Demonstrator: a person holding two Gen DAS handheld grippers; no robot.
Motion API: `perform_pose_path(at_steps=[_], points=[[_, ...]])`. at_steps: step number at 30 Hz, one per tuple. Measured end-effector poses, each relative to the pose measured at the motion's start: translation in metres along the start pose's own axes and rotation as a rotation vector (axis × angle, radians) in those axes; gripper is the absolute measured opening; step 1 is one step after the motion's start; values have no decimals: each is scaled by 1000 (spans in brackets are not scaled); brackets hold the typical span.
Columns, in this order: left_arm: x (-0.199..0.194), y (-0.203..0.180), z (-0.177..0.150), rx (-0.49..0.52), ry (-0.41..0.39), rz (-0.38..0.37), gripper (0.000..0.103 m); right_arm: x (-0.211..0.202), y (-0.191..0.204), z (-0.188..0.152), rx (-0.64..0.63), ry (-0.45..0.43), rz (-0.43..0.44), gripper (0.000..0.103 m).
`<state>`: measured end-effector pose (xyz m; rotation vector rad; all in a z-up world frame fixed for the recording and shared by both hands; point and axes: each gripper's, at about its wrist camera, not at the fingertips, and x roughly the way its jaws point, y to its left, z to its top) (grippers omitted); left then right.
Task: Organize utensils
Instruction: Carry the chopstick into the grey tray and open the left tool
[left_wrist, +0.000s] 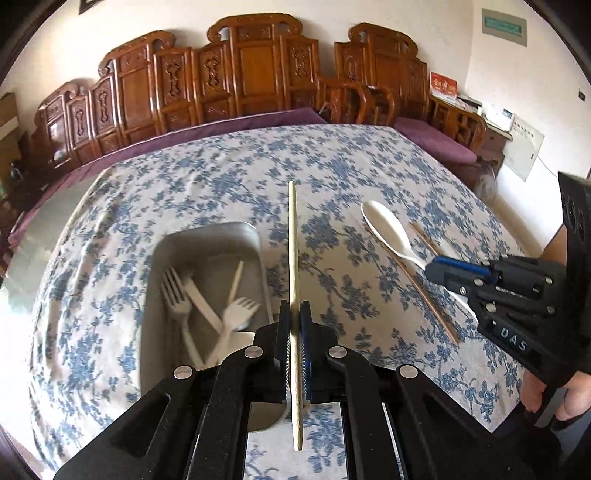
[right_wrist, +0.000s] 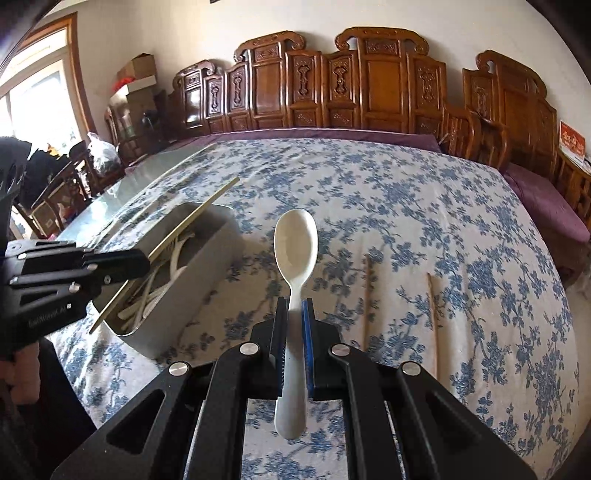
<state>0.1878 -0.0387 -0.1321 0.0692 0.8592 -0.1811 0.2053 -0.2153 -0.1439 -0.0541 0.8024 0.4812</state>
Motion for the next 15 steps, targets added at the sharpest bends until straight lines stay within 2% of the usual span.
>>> perform_pose_path(at_steps=[7, 15], points=[[0, 25, 6, -12, -11, 6, 4, 5, 10, 4, -21, 2, 14, 10], [17, 58, -1, -17, 28, -8, 4, 19, 16, 3, -38, 31, 12, 10]])
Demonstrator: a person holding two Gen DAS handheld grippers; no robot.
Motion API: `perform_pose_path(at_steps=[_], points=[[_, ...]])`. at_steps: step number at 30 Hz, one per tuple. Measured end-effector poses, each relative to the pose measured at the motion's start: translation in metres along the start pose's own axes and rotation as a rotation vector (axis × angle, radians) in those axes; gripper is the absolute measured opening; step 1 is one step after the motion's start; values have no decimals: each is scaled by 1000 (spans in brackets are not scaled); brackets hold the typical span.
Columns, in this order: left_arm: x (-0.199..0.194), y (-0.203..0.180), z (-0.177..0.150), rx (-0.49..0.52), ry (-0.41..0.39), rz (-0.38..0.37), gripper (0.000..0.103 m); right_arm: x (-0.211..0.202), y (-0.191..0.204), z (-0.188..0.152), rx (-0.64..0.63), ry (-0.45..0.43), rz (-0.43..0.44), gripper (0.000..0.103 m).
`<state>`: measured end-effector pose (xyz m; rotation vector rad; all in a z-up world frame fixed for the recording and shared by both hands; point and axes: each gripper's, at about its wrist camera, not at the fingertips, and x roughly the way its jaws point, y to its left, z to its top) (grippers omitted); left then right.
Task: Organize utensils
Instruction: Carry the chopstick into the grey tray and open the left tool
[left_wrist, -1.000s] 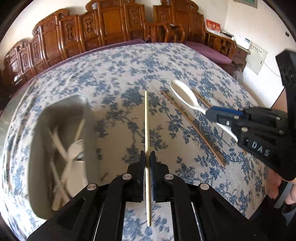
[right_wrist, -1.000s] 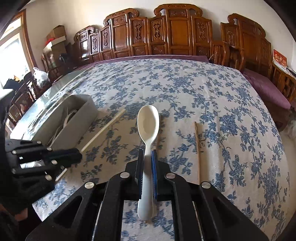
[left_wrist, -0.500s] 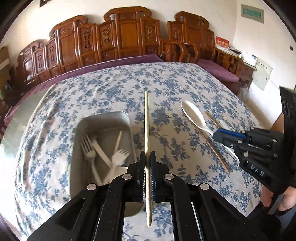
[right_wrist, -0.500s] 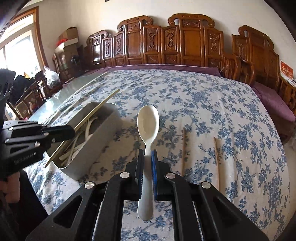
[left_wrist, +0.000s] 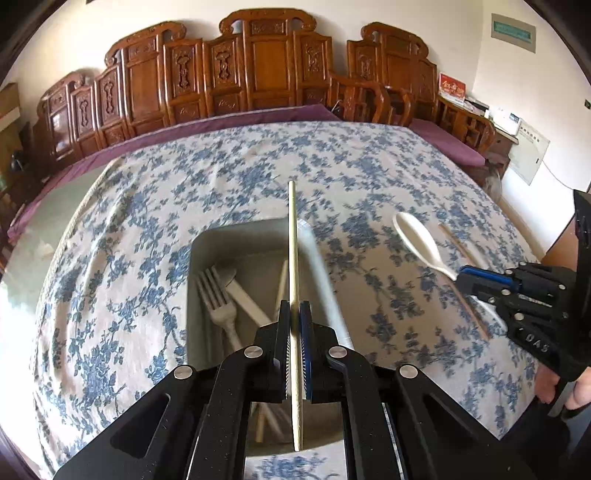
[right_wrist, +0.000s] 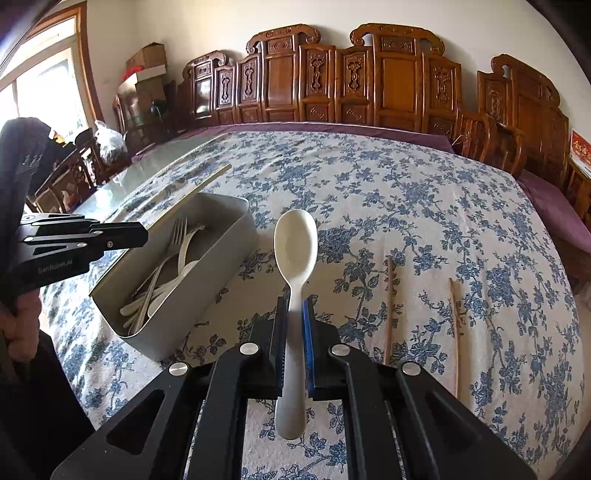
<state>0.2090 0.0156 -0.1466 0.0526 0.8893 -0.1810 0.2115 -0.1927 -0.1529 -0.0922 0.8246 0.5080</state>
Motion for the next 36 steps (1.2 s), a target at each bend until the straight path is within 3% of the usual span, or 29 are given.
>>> perform_pose_path(at_steps=[14, 25, 29, 31, 36], points=[[32, 35, -23, -60, 82, 11, 4, 20, 9, -1, -23, 42, 1, 10], [37, 39, -23, -68, 89, 31, 5, 23, 12, -2, -29, 46, 8, 10], [35, 39, -22, -71, 81, 37, 5, 21, 13, -2, -27, 42, 12, 10], [31, 39, -22, -74, 72, 38, 11, 20, 14, -1, -26, 39, 16, 10], [12, 41, -21, -78, 12, 58, 12, 13, 19, -1, -23, 27, 23, 10]])
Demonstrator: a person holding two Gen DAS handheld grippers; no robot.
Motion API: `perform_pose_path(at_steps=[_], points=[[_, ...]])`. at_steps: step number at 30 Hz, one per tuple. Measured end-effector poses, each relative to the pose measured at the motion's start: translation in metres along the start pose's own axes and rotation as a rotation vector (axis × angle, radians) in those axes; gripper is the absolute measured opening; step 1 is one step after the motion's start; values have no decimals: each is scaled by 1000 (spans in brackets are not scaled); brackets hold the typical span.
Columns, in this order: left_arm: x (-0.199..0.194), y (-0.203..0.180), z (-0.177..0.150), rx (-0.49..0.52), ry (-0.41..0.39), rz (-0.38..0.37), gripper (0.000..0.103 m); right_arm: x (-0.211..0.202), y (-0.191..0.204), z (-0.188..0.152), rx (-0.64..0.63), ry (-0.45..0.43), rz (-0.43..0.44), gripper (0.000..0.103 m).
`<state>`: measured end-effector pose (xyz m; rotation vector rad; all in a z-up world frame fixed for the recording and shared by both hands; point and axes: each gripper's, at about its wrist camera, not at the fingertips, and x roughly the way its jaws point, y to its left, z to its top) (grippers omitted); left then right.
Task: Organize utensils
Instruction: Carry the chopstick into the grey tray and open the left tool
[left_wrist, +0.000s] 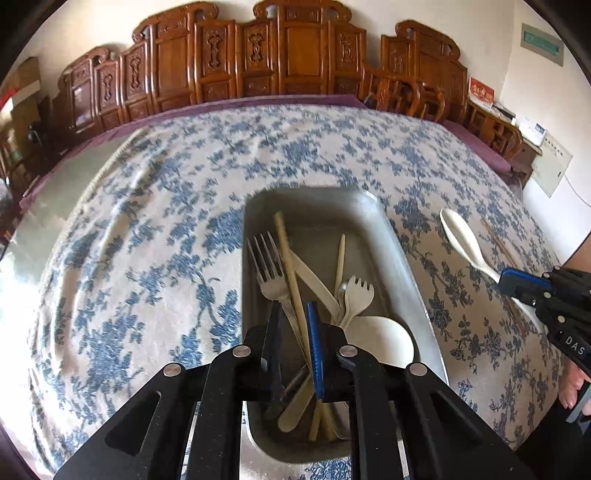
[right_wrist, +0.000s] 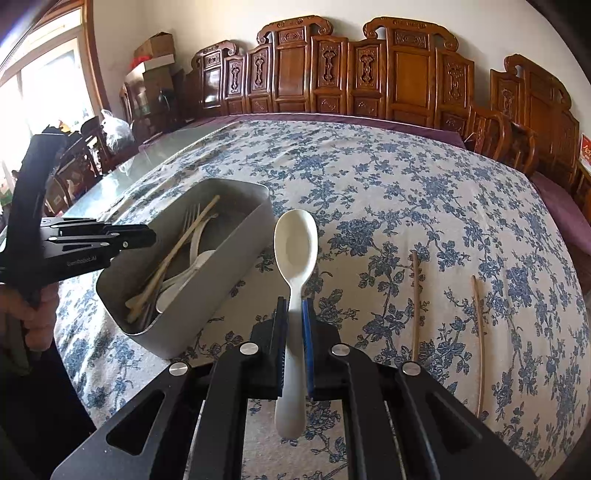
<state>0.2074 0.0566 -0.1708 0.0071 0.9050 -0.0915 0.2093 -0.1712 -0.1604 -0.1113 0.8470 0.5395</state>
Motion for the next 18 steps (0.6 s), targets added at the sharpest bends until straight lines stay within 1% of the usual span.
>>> perform_pose_path(at_steps=[5, 11, 18], points=[[-13, 6, 3, 0, -38, 18, 13, -6, 13, 5, -11, -21, 17, 10], [-24, 13, 6, -9, -75, 21, 13, -9, 31, 14, -26, -39, 33, 10], [-31, 19, 9, -22, -98, 23, 13, -6, 53, 29, -31, -50, 43, 10]])
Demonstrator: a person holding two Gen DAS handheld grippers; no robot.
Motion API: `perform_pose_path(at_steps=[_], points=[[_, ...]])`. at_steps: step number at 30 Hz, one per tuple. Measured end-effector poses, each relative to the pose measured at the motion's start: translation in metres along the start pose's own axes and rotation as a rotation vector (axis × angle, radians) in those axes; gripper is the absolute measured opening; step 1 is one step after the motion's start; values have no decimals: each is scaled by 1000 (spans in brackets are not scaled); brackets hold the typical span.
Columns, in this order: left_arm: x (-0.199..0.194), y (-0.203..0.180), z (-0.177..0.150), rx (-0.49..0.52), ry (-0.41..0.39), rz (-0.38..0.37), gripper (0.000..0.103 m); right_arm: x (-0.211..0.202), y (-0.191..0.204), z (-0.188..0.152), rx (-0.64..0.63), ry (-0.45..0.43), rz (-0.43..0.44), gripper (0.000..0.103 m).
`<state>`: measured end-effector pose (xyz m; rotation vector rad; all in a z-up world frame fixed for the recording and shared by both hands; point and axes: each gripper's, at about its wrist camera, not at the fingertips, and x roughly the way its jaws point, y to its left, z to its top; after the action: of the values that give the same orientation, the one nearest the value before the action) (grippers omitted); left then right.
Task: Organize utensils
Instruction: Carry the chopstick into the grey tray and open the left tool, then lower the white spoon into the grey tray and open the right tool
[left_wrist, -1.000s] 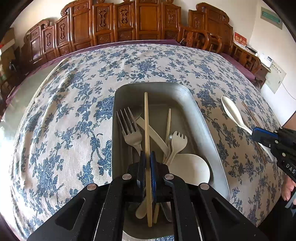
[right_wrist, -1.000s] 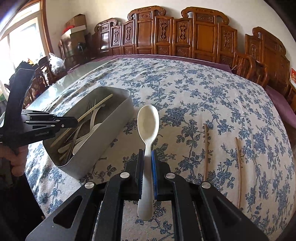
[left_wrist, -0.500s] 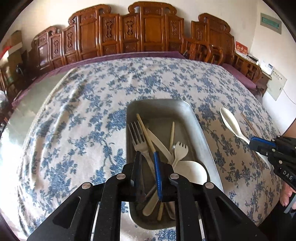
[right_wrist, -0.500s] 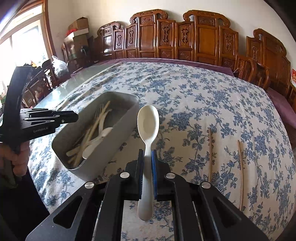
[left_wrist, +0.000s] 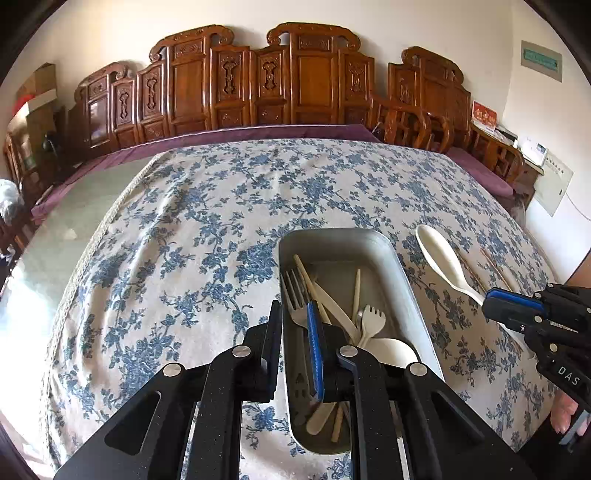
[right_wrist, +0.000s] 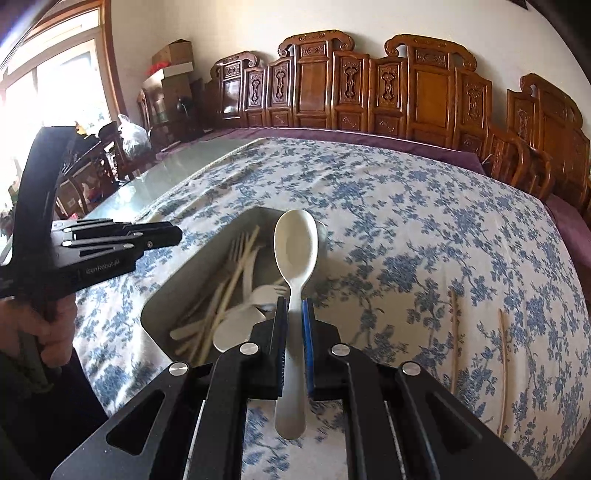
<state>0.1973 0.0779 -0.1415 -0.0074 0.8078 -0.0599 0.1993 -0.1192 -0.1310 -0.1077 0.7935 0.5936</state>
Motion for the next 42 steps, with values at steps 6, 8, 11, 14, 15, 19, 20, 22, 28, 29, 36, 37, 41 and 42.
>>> perform_pose_path(at_steps=[6, 8, 11, 14, 15, 19, 20, 22, 28, 29, 36, 37, 41, 42], points=[[-5, 9, 2, -15, -17, 5, 13, 14, 19, 14, 7, 5, 8, 10], [-6, 13, 3, -21, -20, 7, 13, 20, 25, 17, 7, 10, 7, 10], [-7, 17, 4, -31, -25, 12, 13, 32, 35, 22, 6, 22, 9, 10], [-8, 23, 4, -39, -28, 17, 13, 44, 44, 25, 3, 39, 9, 10], [-8, 25, 4, -42, -28, 19, 13, 48, 45, 26, 2, 44, 7, 10], [-10, 29, 5, -50, -30, 20, 13, 66, 48, 28, 17, 67, -6, 10], [-10, 30, 5, -52, -32, 20, 13, 69, 49, 29, 21, 71, -9, 10], [-10, 31, 5, -54, -32, 22, 13, 77, 49, 30, 24, 79, -27, 10], [-9, 34, 6, -60, -29, 25, 13, 91, 46, 32, 40, 92, -66, 10], [-9, 34, 6, -61, -29, 25, 13, 92, 44, 33, 50, 92, -69, 10], [-8, 34, 5, -59, -25, 26, 13, 96, 34, 36, 99, 96, -80, 10], [-8, 33, 5, -57, -26, 26, 13, 97, 34, 36, 107, 99, -73, 10], [-8, 32, 4, -53, -24, 27, 13, 99, 36, 33, 128, 106, -47, 10], [-8, 32, 4, -53, -24, 28, 13, 99, 37, 33, 134, 106, -37, 10]])
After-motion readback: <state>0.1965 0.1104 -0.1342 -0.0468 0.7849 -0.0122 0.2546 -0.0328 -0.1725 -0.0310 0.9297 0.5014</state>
